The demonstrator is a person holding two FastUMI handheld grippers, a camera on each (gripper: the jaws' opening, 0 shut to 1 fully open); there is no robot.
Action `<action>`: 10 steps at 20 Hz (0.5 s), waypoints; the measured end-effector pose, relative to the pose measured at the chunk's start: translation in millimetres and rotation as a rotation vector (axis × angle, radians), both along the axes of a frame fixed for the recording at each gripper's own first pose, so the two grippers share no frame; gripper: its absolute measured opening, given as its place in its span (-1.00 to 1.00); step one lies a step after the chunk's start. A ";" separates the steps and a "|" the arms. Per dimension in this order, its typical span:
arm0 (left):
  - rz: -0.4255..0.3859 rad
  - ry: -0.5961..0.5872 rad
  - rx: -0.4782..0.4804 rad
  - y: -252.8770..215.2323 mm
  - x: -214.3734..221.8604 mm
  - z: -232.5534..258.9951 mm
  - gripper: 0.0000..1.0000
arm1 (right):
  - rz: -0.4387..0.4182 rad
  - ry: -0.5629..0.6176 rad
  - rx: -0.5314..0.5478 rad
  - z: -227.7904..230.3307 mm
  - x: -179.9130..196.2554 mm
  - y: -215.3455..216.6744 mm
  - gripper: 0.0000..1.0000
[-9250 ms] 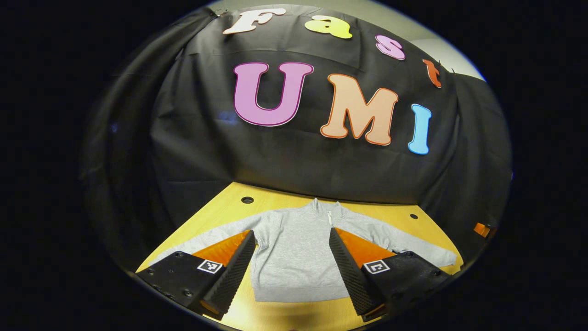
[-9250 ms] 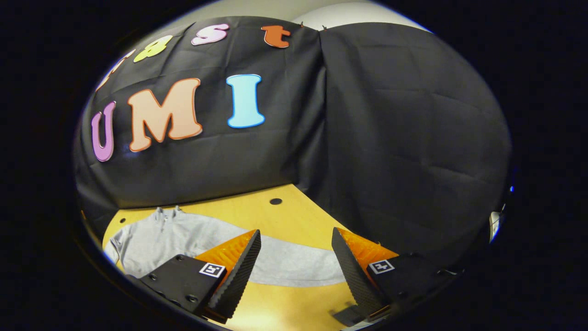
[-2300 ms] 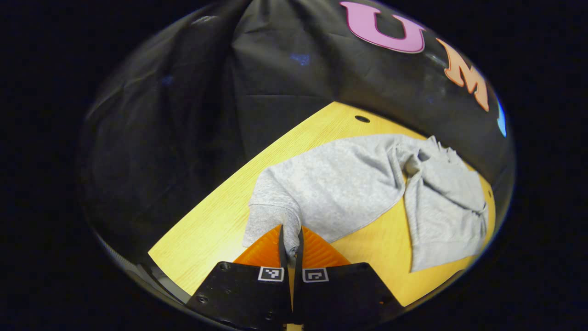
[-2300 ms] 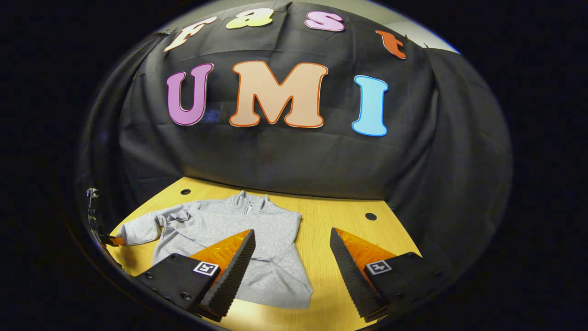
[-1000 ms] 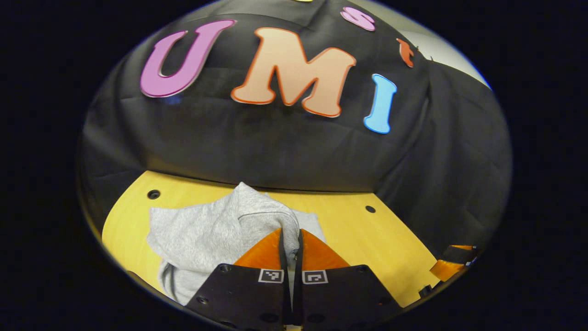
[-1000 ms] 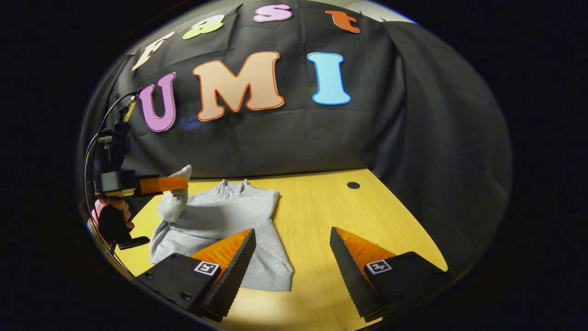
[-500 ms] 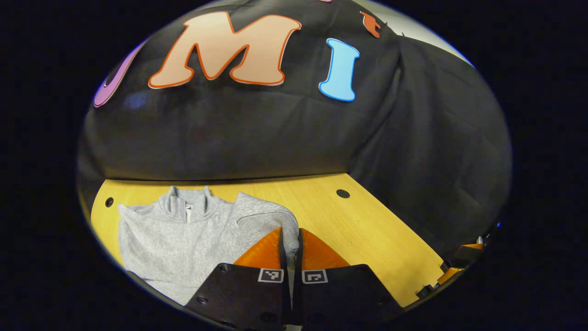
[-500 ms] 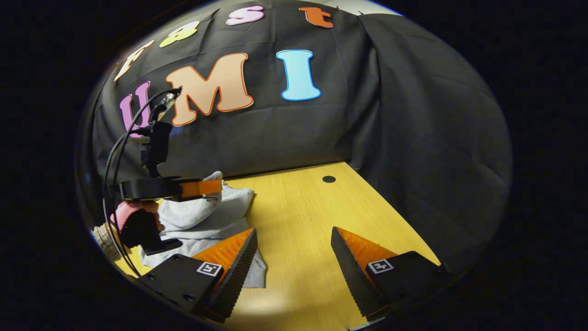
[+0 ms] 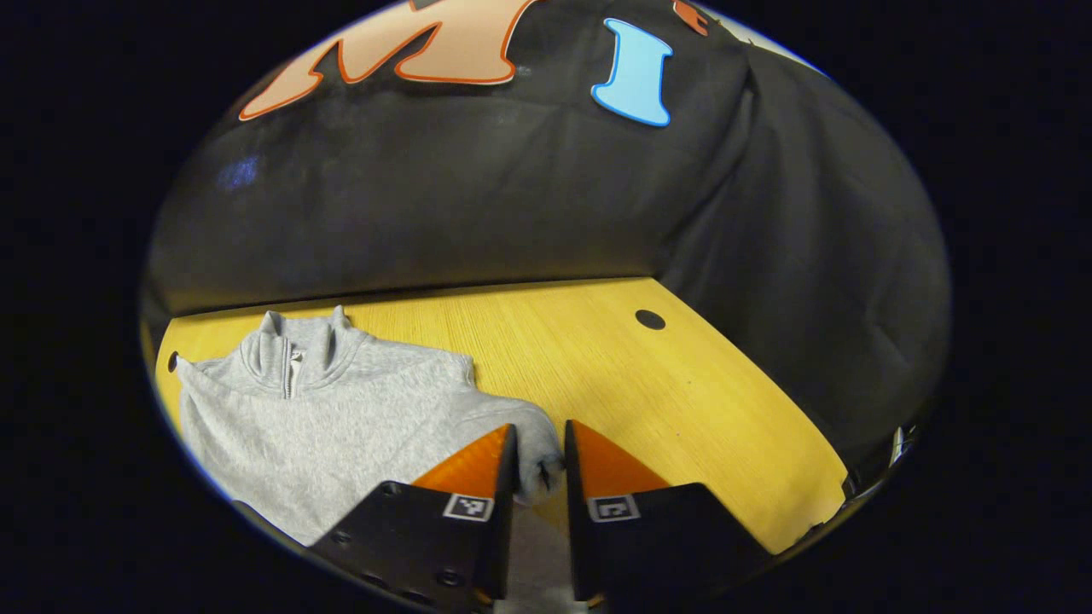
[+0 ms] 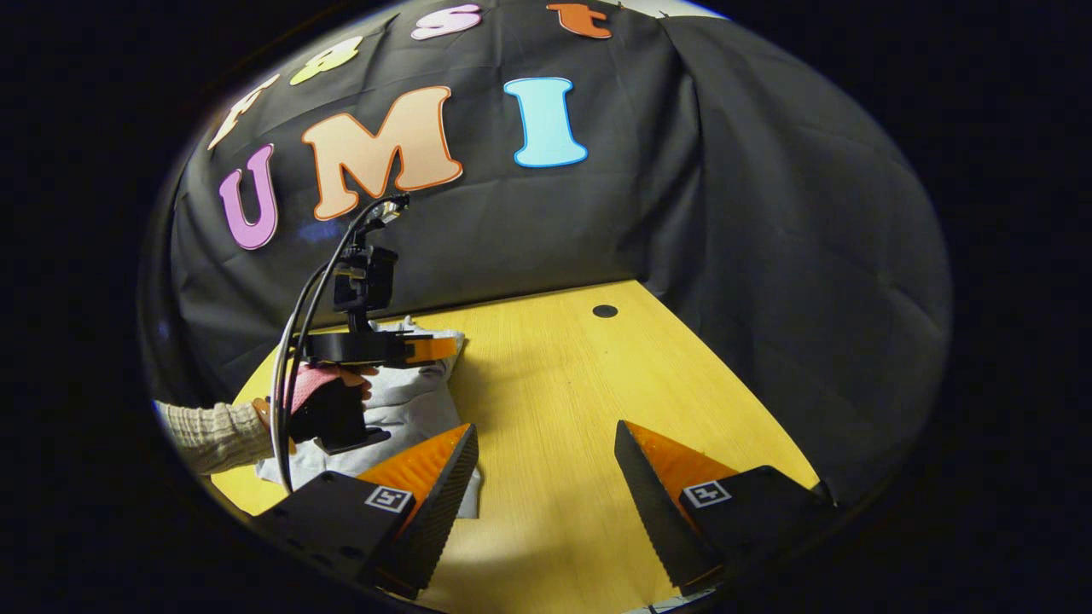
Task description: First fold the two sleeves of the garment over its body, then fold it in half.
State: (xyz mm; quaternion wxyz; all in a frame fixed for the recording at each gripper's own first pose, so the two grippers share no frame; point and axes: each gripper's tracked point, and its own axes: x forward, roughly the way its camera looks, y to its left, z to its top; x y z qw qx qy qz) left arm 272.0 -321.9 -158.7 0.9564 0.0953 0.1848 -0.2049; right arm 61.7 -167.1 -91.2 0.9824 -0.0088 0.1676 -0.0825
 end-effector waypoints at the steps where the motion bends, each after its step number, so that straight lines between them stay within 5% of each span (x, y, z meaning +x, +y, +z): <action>1: -0.001 -0.003 0.000 2.9 -0.3 3.1 -0.27 | 0.010 0.005 -0.003 -3.2 1.4 2.7 0.97; 4: 0.027 -0.058 -0.004 24.4 -6.7 23.7 0.94 | 0.049 0.023 -0.006 -10.6 7.4 14.4 0.96; 10: 0.113 -0.130 0.018 108.2 -49.4 59.7 0.92 | 0.170 0.067 -0.014 -30.0 20.1 57.7 0.98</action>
